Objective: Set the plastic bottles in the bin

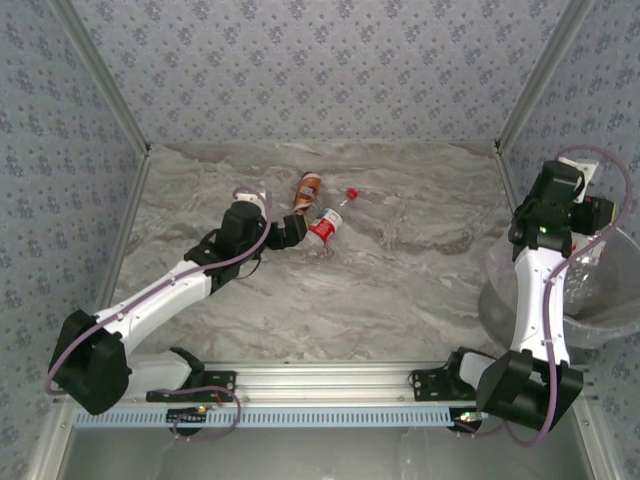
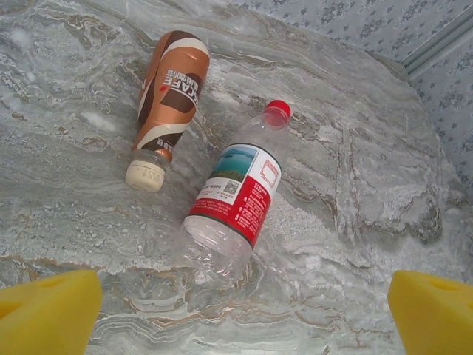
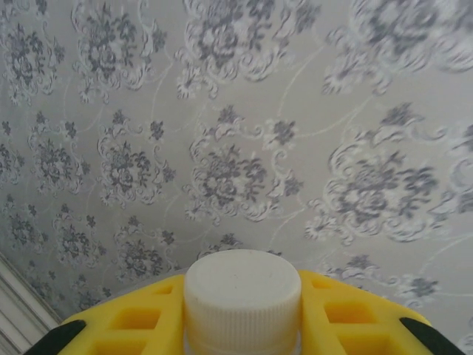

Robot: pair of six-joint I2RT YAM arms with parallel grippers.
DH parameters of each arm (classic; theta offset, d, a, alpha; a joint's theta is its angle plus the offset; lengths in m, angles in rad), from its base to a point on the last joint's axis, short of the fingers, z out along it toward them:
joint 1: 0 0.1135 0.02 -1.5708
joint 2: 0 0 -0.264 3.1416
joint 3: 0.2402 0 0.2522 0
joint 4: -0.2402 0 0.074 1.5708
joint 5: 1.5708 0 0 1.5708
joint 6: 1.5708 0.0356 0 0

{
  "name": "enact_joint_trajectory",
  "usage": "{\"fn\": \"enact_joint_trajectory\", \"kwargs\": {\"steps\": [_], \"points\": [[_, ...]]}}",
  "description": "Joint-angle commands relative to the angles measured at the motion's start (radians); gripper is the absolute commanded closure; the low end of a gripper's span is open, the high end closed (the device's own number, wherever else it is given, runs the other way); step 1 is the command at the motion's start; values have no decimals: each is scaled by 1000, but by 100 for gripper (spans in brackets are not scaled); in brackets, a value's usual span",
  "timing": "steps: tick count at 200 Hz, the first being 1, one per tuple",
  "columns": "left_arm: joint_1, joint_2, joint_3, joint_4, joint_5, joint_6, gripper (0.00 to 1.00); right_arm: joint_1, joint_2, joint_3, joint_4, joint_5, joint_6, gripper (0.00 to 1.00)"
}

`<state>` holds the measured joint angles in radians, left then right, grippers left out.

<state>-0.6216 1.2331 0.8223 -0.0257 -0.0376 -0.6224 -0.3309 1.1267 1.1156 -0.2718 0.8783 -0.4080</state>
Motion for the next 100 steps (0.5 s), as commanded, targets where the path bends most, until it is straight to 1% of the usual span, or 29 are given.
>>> {"fn": "enact_joint_trajectory", "kwargs": {"steps": [1, 24, 42, 58, 74, 89, 100], "points": [[4, 15, 31, 4, 10, -3, 1, 1, -24, 33, -65, 50, -47, 74], [4, 29, 41, 6, 23, 0, 0, 10, -28, 0, -50, 54, -67, 76], [4, 35, 54, -9, 27, 10, 0, 25, -47, -6, -1, 30, -123, 78], [4, 37, 54, -7, 26, 13, 1, 19, -79, -13, 51, -40, -142, 80], [4, 38, 52, -5, 25, 12, 1, -3, -102, -25, 65, -96, -137, 81], [4, 41, 55, -6, 28, 12, 1, -33, -123, -64, 80, -161, -145, 81], [5, 43, 61, -11, 30, 12, 1, -47, -134, -103, 108, -182, -161, 80]]}}
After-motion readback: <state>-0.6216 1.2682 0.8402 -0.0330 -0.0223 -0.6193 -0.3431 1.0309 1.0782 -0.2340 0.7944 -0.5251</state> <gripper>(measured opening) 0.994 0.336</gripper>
